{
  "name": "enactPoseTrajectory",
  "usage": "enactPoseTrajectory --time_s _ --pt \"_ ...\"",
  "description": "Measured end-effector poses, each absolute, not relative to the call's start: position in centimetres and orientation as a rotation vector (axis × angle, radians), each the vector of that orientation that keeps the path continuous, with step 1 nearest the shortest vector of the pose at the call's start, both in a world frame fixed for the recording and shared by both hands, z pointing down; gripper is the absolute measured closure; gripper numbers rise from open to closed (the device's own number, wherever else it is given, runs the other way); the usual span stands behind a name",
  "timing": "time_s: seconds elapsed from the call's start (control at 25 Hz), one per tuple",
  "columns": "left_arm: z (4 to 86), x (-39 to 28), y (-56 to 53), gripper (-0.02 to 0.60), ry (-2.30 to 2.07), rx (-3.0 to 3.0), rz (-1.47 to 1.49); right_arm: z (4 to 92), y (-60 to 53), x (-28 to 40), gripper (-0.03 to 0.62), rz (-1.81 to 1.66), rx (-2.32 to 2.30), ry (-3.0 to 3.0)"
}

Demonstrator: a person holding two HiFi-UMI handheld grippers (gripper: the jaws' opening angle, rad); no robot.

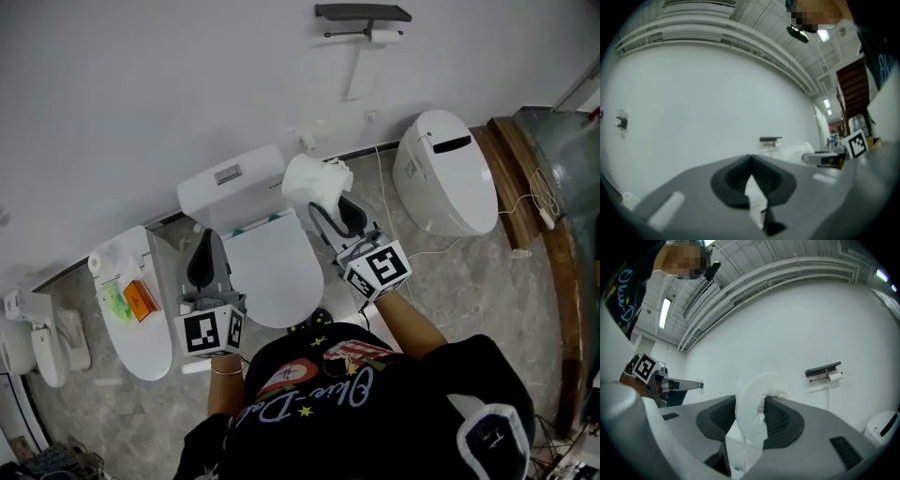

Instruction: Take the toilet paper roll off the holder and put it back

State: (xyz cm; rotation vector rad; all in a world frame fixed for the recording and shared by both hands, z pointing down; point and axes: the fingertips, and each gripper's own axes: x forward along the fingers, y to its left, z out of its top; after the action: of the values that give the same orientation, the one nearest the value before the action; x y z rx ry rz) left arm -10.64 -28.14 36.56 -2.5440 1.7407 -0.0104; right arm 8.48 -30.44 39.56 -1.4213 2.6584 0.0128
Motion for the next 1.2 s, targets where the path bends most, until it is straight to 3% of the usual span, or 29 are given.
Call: enactPoseTrajectory --time_s 0.52,0.8,1.2 --pt "38.6 -19.0 -26.6 0.583 2.033 -2.382 -0.097 51.0 -49.0 1.6 0.427 0.019 -1.254 3.529" --pt "41.1 -23.2 -25.6 0.583 2.227 -2.298 -0.164 57.7 -53.6 -2.0 0.427 -0.067 -1.038 3.936" --pt "42.4 -24.9 -26.1 0.583 2.299 -2.266 -0.216 61.1 -54.9 -6.2 0.427 0.317 -0.867 4.157"
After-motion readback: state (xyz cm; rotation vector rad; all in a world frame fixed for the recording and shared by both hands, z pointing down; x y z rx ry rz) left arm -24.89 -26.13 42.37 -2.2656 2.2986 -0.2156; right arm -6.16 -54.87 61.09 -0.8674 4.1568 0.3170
